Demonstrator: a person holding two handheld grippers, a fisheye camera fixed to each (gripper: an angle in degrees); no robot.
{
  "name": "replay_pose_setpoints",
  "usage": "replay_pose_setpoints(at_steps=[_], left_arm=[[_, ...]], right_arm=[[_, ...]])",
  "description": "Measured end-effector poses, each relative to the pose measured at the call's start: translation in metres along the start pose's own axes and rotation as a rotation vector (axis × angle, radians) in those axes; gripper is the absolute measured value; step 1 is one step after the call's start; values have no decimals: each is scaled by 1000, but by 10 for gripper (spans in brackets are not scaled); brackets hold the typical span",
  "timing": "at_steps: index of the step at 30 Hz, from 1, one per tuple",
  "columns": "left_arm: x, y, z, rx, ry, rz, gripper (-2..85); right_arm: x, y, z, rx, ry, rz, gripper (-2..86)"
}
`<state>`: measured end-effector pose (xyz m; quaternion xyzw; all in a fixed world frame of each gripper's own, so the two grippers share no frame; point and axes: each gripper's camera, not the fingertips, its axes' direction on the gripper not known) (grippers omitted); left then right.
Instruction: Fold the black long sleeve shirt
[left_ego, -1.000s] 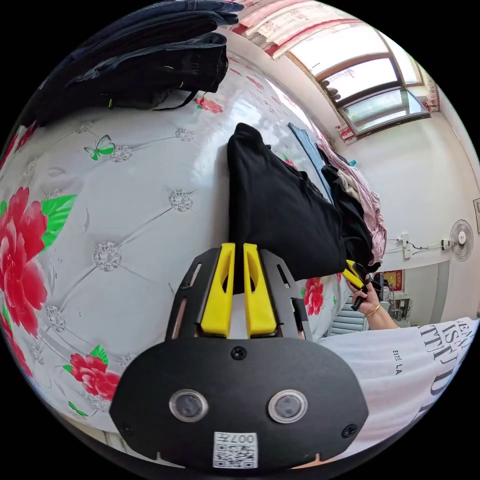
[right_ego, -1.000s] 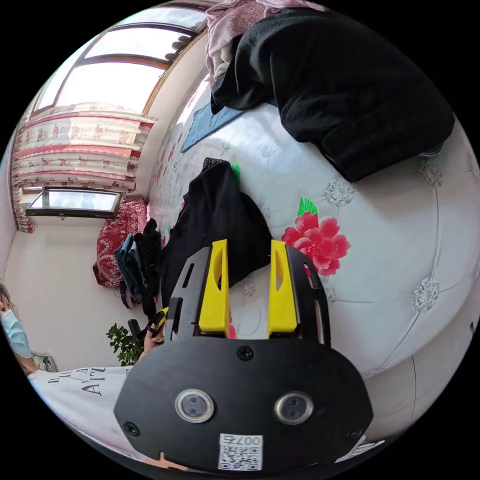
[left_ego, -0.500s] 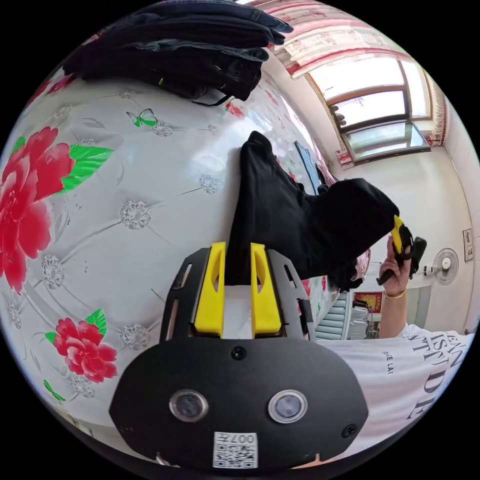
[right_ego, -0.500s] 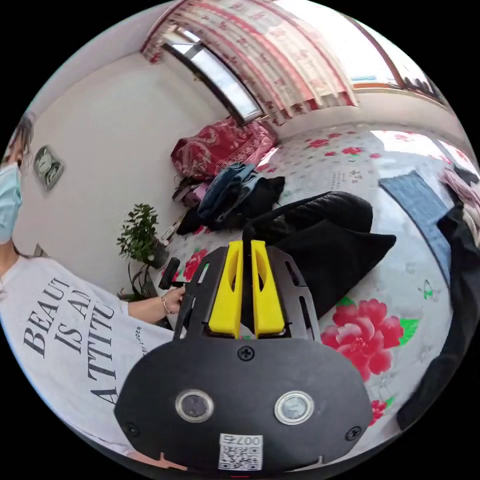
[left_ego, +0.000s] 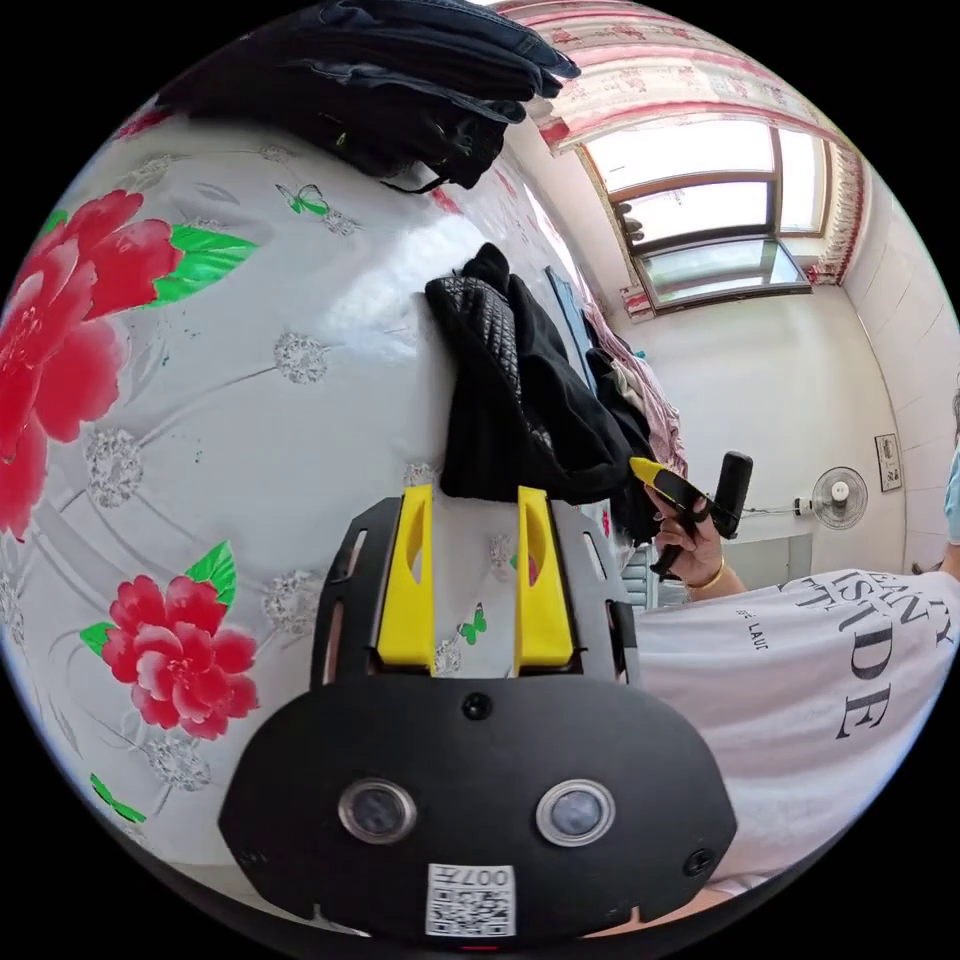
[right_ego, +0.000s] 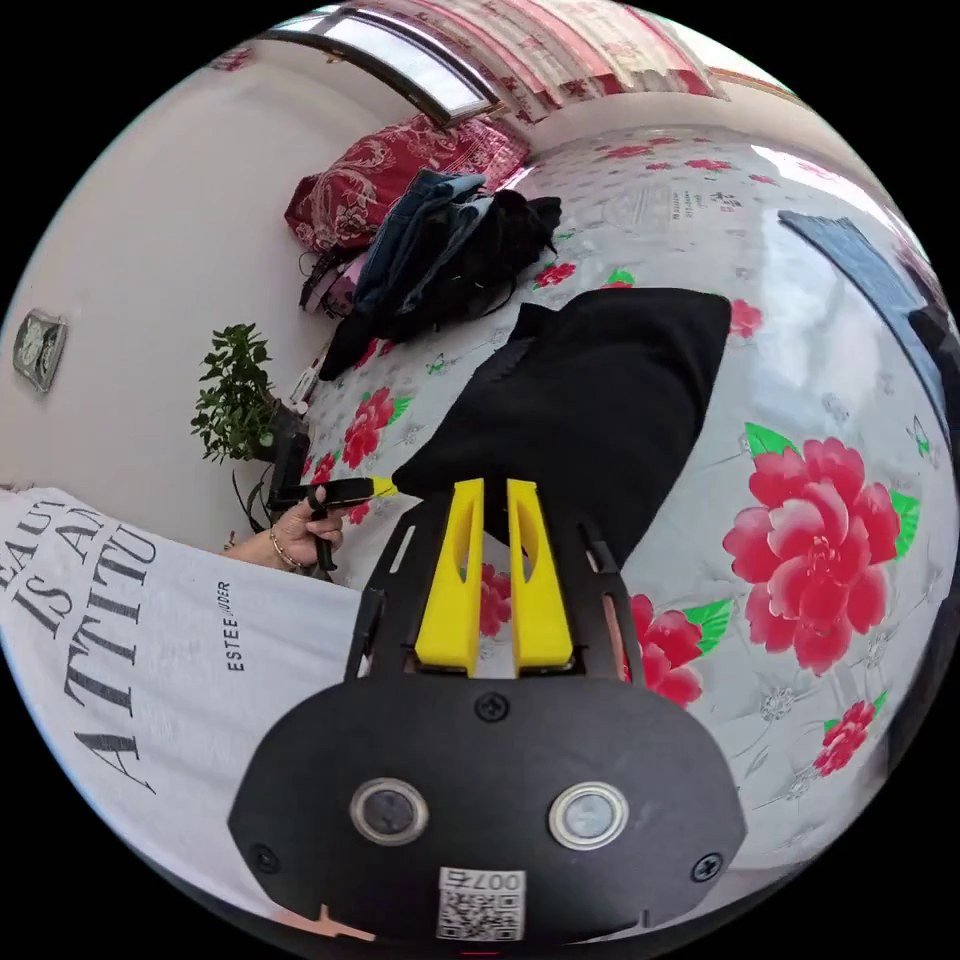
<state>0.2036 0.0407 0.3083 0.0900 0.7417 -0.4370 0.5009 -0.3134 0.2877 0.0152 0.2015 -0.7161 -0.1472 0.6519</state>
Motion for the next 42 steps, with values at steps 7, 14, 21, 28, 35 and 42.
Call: replay_pose_setpoints(at_steps=[7, 14, 21, 28, 35, 42], left_arm=[[25, -22, 73, -141, 13, 44, 73], [36, -78, 129, -153, 35, 26, 48], [73, -291, 209, -15, -128, 140, 56], [124, -352, 234, 50, -363, 257, 74], [133, -163, 227, -41, -550, 298, 56], [157, -61, 221, -216, -542, 221, 64]], right_arm=[[21, 48, 12, 143, 150, 139, 90], [62, -4, 94, 142, 124, 127, 100], [180, -215, 125, 327, 299, 7, 100], [261, -332, 72, 430, 237, 90, 93], [274, -147, 40, 348, 497, 171, 93], [274, 40, -120, 424, 1281, 566, 80]])
